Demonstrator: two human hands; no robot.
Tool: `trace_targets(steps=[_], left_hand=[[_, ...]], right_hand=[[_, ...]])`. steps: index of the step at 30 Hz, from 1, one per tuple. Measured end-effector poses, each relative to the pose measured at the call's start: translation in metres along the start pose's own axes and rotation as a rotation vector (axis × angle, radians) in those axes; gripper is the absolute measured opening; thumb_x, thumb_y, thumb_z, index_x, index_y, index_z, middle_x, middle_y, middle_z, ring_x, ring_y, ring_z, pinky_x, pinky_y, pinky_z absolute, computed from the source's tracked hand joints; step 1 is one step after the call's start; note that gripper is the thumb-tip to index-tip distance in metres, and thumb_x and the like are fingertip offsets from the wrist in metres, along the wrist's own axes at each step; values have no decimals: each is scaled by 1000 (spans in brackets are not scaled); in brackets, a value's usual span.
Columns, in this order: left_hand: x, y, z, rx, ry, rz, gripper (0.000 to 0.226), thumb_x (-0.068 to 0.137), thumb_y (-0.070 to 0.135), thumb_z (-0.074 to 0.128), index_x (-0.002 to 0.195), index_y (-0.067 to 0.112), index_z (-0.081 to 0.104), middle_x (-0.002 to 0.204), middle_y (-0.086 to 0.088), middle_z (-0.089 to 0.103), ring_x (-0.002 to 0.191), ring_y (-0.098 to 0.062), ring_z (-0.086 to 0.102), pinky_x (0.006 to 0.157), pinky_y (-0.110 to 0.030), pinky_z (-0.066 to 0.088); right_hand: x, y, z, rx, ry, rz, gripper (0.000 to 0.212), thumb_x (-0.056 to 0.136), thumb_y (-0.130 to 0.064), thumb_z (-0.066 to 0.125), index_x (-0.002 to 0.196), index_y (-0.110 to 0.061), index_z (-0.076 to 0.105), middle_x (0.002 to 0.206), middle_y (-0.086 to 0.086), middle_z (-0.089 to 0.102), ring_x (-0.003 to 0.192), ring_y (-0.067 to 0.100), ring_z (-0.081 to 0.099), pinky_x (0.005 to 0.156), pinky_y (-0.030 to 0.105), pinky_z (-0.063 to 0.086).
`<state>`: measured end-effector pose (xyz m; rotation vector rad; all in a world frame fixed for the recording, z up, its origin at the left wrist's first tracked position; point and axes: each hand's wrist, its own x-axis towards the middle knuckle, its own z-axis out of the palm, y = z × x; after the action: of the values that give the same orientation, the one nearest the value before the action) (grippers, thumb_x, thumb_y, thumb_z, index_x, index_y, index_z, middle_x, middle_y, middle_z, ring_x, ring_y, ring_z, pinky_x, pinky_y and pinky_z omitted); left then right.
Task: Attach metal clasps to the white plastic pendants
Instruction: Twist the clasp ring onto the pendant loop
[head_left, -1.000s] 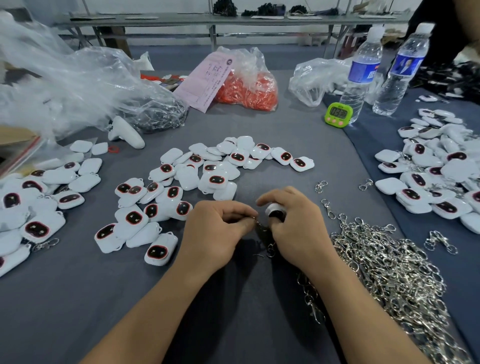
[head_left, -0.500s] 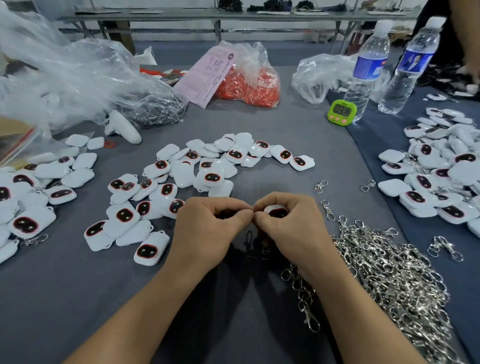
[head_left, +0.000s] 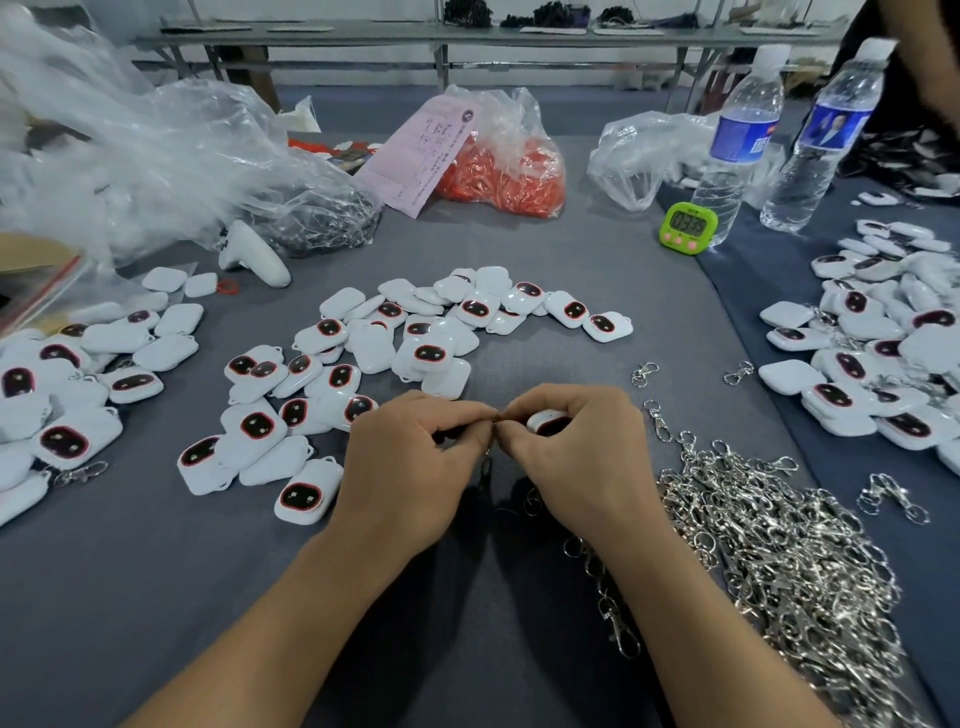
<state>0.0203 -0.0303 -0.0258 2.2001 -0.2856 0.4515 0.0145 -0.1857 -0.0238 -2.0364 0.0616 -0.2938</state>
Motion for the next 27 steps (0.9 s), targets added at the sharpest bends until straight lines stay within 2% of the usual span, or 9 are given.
trace_targets(steps=[3,8,11,13,16,19,21,24,27], left_hand=[[1,0,0,-61,-49,-42,23,84,16,76,94,37,81,87,22,73,88,9,64,78,-4,43],[3,0,1,-164,-60,-123,20,85,18,77,96,35,81,90,21,75,87,9,67,78,-6,47],[5,0,1,-232,-57,-172,17,84,17,79,90,32,81,83,24,75,80,7,70,75,-10,52],[6,0,0,-282,-65,-193,18,83,14,79,82,33,80,78,21,75,75,3,71,72,-12,53],[8,-2,-1,-320,-68,-205,17,85,15,77,78,30,79,73,17,75,70,1,70,65,-7,48],[6,-3,1,-230,-104,-146,16,88,18,73,78,30,75,74,17,72,69,-1,64,64,-6,43],[4,-5,2,-62,-113,-53,13,89,21,72,83,33,73,81,19,69,80,-1,59,69,-8,38],[3,-6,4,147,-96,112,9,89,20,73,92,28,73,85,16,68,87,-3,52,76,-15,36],[2,-5,4,85,-43,55,10,85,23,77,90,32,75,81,23,66,88,3,55,77,-5,35]], right_hand=[[0,1,-1,7,1,20,17,77,-23,85,67,-33,77,58,-18,66,55,-1,61,49,9,42],[2,0,4,81,9,42,16,75,-20,79,71,-35,76,53,-8,64,45,3,52,45,15,41],[4,1,6,183,-6,113,14,74,-18,75,69,-30,77,53,3,63,46,9,50,45,25,43],[3,1,7,253,-45,147,9,74,-17,76,71,-25,79,51,0,61,48,12,53,49,29,45],[3,-1,7,314,-73,185,7,73,-17,75,71,-22,79,53,-1,61,50,13,58,51,33,50],[2,0,7,189,-42,127,14,76,-17,77,69,-28,78,53,-3,64,47,7,54,48,23,45],[1,1,5,29,22,35,18,76,-17,80,67,-32,76,55,-13,65,49,2,56,49,13,41],[0,1,4,-57,48,-22,20,76,-16,83,69,-32,75,61,-21,65,57,0,60,54,10,43],[2,2,5,8,33,23,20,78,-14,81,69,-32,76,57,-19,64,52,1,57,51,12,41]])
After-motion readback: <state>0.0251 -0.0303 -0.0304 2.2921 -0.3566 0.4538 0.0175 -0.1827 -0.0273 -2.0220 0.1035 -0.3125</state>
